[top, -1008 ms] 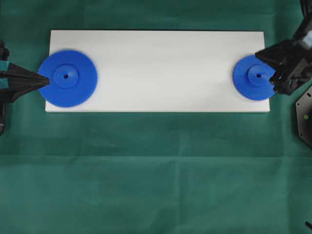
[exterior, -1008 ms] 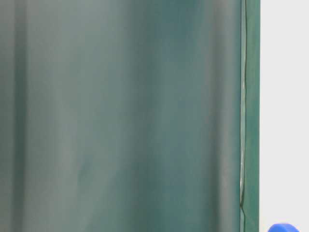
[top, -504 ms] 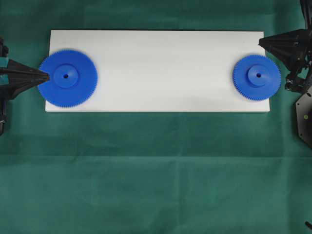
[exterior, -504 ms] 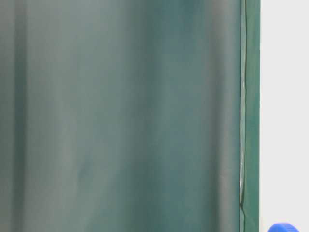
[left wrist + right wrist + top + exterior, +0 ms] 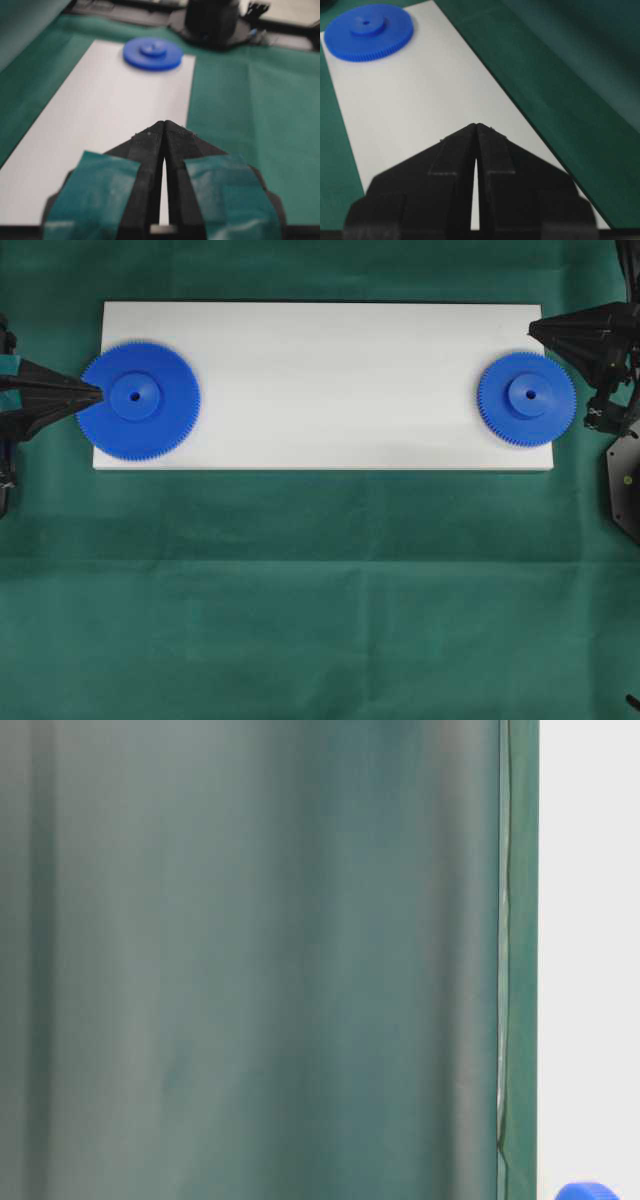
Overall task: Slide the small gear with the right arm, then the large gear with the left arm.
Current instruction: 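Lower the left gripper onto the hub of the large blue gear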
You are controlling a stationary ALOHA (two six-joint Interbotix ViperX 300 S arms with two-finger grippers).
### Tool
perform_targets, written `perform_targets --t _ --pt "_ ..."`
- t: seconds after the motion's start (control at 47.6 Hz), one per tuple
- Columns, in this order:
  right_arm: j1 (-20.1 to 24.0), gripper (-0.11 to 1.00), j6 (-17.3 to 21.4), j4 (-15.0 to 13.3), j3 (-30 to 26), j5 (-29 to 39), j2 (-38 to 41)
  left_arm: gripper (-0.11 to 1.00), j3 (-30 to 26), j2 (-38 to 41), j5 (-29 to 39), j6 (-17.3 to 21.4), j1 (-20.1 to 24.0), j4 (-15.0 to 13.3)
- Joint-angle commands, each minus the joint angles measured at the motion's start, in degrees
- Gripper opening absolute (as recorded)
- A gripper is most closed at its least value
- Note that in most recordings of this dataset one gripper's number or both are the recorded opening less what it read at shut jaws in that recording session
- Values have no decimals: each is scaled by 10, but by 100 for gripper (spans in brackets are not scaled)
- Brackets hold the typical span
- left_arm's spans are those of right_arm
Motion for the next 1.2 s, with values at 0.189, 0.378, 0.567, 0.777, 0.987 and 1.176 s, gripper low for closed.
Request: perform_targets --t 0.189,0.378,0.567,0.777,0.987,1.176 --pt "2 50 -1 -1 -5 -9 4 0 -44 32 120 -2 50 -1" --pt "2 50 -1 -1 -5 -9 9 0 -76 98 214 -1 58 -1" --pt "1 50 0 -1 -4 -9 14 0 -98 168 235 1 58 -1" --pt "6 50 0 -1 -4 -6 14 0 -103 191 235 1 58 0" --pt "12 50 1 -1 -4 -5 15 0 -94 193 235 0 65 0" --pt "14 50 1 -1 -4 -8 19 0 -79 221 229 0 88 -1"
